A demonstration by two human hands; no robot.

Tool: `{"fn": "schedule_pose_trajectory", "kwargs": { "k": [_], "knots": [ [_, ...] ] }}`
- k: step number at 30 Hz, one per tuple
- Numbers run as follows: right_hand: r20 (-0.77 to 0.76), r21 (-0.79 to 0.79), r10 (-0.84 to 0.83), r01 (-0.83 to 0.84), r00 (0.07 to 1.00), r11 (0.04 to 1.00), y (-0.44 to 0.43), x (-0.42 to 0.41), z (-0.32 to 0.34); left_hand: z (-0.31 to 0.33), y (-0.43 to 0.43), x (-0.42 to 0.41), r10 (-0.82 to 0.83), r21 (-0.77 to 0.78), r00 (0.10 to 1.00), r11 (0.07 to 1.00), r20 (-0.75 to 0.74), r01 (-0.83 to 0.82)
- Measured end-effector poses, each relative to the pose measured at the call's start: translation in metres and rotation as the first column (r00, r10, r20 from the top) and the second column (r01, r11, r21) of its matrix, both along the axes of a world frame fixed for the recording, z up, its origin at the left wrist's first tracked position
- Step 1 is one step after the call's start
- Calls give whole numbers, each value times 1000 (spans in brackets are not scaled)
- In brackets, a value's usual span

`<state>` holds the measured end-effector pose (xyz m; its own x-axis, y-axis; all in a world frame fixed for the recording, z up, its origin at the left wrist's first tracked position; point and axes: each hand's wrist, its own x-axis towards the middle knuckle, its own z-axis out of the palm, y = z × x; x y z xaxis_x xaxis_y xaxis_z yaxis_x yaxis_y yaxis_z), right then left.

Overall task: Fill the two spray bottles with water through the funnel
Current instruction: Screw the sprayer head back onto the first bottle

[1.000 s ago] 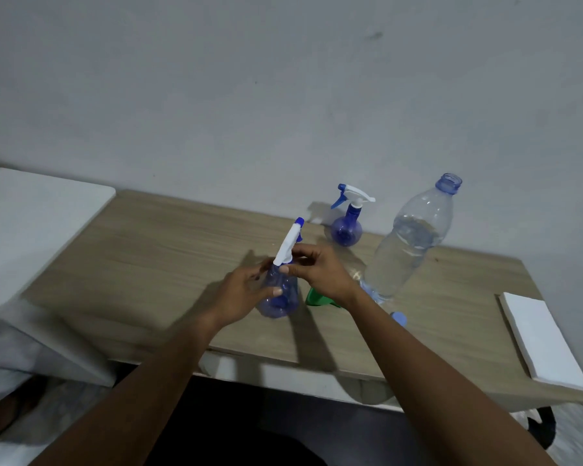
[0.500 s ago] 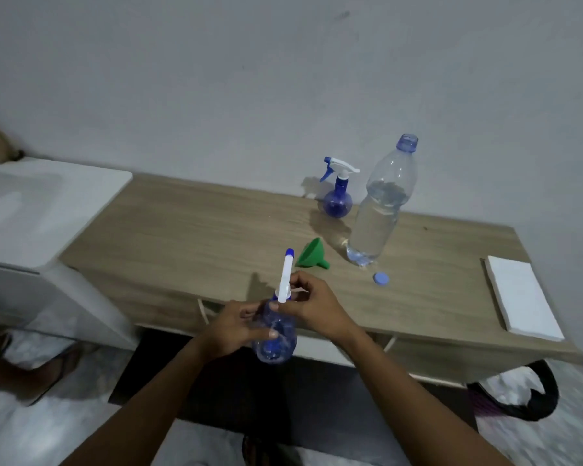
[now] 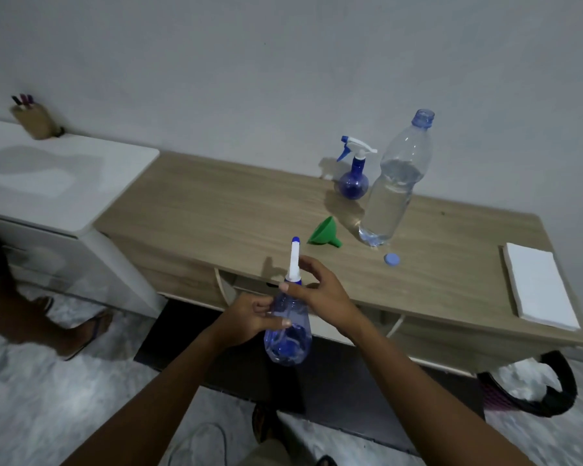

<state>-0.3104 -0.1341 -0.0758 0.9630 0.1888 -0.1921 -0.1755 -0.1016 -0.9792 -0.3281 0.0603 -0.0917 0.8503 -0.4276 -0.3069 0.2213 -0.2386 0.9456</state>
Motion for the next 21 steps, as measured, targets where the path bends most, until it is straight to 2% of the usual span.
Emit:
{"fn": "schedule_pose_trajectory", "kwargs": {
  "k": [6,13,21],
  "knots": [
    [-14,-51,-67,66,998,996,10,39,9,15,8,38,1,12,998,1000,-60,-1],
    [-127,-26,-140,137,982,990,29,89,22,27,24,112,-151,169,987,973,-47,157],
    [-182,-100,-243,228,953,969,47,131,14,17,34,168,-206,162,978,964,-36,209]
  ]
}}
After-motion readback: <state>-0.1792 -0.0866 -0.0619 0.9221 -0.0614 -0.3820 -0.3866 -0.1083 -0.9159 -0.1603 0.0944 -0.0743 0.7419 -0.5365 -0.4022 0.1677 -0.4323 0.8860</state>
